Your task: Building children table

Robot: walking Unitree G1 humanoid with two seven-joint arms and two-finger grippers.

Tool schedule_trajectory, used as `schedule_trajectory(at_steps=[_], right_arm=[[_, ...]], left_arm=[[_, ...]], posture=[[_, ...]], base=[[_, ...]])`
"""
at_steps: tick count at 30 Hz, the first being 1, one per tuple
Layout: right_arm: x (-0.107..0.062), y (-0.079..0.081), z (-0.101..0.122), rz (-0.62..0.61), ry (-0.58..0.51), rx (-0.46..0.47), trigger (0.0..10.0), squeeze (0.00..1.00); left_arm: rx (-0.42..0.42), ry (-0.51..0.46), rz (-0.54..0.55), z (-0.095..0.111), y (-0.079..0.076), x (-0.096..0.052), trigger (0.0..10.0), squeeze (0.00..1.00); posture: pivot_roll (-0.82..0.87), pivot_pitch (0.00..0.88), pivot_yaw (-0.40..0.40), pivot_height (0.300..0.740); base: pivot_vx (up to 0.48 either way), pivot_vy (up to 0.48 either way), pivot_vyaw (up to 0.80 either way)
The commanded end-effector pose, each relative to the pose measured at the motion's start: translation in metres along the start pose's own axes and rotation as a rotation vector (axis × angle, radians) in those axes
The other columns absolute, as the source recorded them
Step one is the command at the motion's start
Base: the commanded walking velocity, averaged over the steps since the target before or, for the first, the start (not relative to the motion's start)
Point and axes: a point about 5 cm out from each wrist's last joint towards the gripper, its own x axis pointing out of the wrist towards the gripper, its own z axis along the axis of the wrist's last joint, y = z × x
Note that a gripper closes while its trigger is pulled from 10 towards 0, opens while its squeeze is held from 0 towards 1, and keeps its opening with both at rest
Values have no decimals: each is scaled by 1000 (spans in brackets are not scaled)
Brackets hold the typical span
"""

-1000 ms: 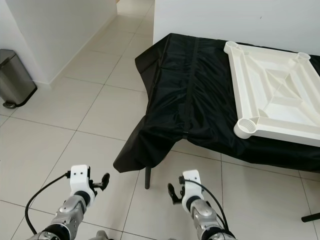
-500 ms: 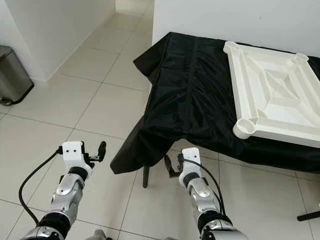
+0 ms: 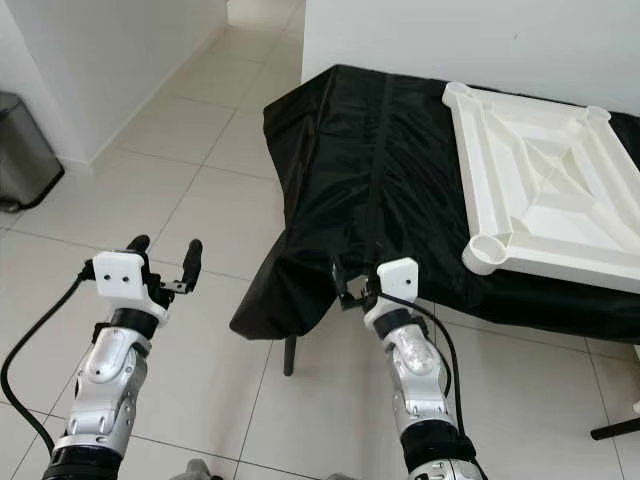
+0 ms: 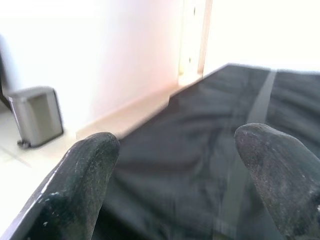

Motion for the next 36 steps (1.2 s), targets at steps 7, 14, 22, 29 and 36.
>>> schedule_trajectory(at_steps=[7, 14, 22, 29, 36], right_arm=[[17, -7, 9, -69, -6, 36, 10000, 0], [28, -13, 21, -109, 6, 45, 10000, 0], [33, -5, 32, -57, -7, 19, 10000, 0], [39, -3, 41, -55, -47, -9, 10000, 0], [38, -2, 38, -57, -31, -14, 10000, 0]], left_arm=[[-54, 26, 25, 12, 6, 13, 10000, 0], [14, 23, 54, 27, 14, 27, 10000, 0], [-34, 44, 57, 39, 10, 29, 10000, 0], [-41, 38, 45, 45, 3, 31, 10000, 0], [-44, 67, 75, 40, 11, 26, 10000, 0]], posture=[[35, 38, -63, 740], [34, 39, -77, 740], [17, 12, -72, 740], [32, 0, -67, 740], [41, 2, -65, 740]], base=[[0, 0, 0], [0, 0, 0], [0, 0, 0], [0, 0, 0], [0, 0, 0]])
